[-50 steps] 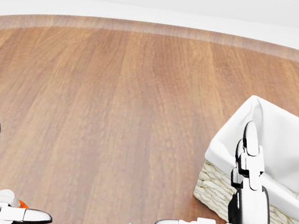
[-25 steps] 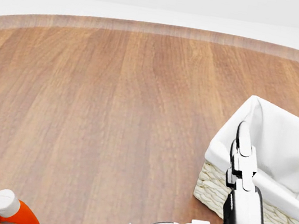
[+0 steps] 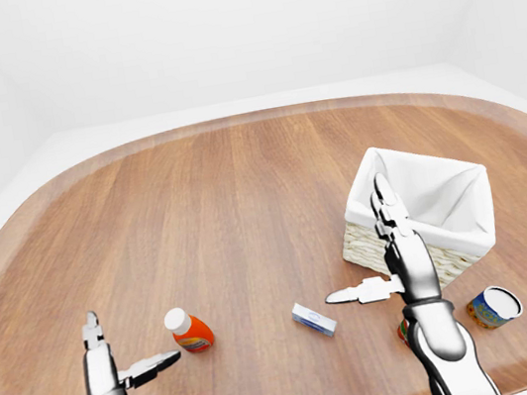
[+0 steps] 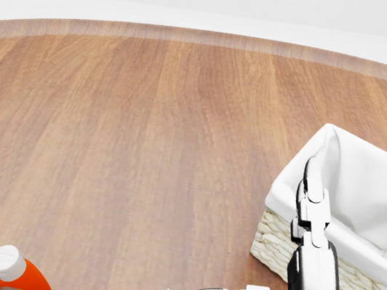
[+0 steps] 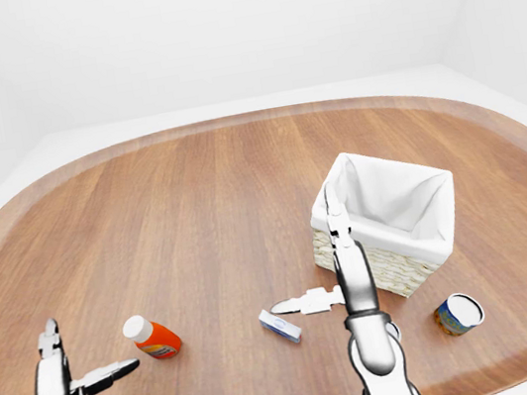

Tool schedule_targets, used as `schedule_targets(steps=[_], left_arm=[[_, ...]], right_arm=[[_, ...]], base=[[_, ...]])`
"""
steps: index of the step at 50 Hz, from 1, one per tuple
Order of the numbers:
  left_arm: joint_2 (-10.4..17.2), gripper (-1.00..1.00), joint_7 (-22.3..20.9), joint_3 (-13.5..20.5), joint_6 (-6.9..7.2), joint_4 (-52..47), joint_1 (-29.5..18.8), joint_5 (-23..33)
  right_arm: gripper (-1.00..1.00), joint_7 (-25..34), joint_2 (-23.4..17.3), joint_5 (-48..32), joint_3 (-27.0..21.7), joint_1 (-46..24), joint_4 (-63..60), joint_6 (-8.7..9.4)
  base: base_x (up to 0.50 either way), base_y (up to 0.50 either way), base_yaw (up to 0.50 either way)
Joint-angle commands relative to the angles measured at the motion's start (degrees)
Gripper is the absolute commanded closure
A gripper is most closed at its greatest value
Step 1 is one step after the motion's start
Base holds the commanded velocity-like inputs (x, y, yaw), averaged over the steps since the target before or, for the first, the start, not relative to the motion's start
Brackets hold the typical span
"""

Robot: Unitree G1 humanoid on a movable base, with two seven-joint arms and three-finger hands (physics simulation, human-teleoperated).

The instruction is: Pick up the ketchup, and put it in the basket.

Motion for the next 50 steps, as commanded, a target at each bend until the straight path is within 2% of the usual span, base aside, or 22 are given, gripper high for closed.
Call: schedule_targets(steps=[1,30,38,50], left_arm=[[1.07,-1.0,1.23,-1.06,0.0,3.31,-1.39,-0.5],[2.27,-1.0,4.03,-5.29,0.0,10.42,-6.4,-0.83],[3.49,-1.0,6.31,-6.89,0.0,17.23,-9.71,-0.79],[3.54,-1.0,7.52,-8.97,0.0,18.12,-11.28,-0.15]], right_arm=[[-1.0,-0.02,-0.03,0.02,-0.02,0.01,-0.16,0.11],[-1.0,0.02,0.03,-0.06,-0.02,0.0,0.08,-0.02],[-1.0,-0.01,-0.02,-0.1,0.03,0.0,0.13,-0.12],[-1.0,-0.1,-0.02,-0.14,-0.01,-0.16,0.56,-0.29]], base=[[0.0,0.0,0.0],[0.0,0.0,0.0],[0.0,0.0,0.0],[0.0,0.0,0.0]])
